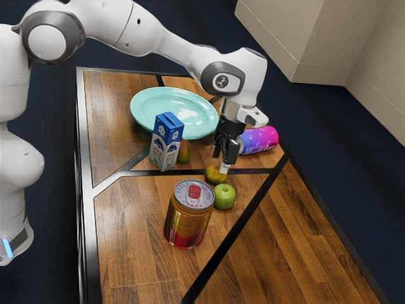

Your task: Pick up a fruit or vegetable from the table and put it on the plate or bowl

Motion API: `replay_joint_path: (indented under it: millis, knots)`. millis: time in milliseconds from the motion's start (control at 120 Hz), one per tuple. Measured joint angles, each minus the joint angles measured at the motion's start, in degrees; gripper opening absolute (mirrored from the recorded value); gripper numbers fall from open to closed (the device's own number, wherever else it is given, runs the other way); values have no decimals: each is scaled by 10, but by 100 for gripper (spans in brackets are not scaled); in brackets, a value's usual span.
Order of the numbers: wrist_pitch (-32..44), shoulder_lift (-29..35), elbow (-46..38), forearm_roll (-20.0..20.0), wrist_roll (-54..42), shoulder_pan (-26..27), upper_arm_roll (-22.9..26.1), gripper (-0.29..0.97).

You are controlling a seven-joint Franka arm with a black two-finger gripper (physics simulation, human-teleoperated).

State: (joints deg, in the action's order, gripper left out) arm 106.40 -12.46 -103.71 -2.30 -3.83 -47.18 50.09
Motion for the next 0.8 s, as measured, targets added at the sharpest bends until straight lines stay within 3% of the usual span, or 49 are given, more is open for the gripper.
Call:
replay_joint_path:
  millis: [800]
  knots:
    - [29,-12,-38,-2,-5,10,-7,68]
